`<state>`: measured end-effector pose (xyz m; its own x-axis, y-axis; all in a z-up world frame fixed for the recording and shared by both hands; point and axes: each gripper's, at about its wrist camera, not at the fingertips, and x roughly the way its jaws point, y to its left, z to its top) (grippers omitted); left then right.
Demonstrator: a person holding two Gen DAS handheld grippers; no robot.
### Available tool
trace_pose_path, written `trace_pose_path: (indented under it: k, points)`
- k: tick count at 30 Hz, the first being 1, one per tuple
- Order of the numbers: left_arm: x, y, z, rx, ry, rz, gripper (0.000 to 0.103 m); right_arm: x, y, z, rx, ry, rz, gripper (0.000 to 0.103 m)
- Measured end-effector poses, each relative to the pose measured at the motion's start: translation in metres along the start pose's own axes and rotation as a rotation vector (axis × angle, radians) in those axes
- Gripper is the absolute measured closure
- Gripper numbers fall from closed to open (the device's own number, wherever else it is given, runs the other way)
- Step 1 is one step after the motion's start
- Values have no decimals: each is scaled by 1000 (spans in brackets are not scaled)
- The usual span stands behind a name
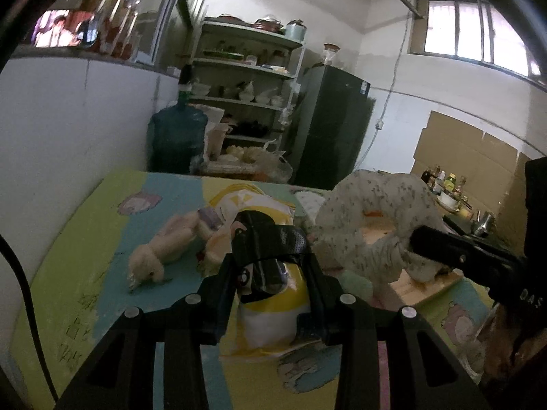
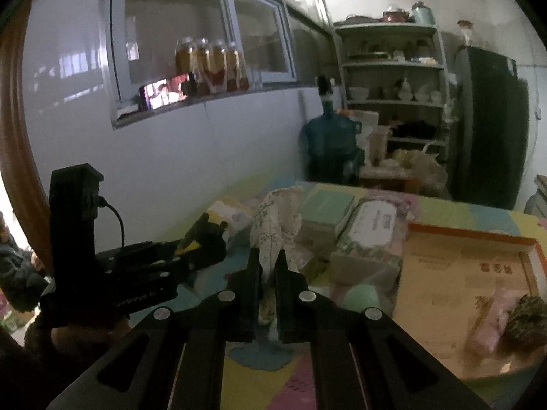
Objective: Organize soft objects
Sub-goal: 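Carry the plush bag and floral cloth over the cardboard box lid with both tools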
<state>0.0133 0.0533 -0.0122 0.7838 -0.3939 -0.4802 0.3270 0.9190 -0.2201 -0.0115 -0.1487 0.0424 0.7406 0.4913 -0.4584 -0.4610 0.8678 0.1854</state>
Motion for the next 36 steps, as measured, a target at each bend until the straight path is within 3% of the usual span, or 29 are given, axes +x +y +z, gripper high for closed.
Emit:
trace_pose_path:
  k: [20, 36]
  points:
    - [32, -82, 34, 119, -18, -139, 64, -53, -63, 4, 62, -107, -145, 96]
    - [85, -158, 47, 174, 22, -267, 64, -110, -145, -6, 143, -174, -334, 96]
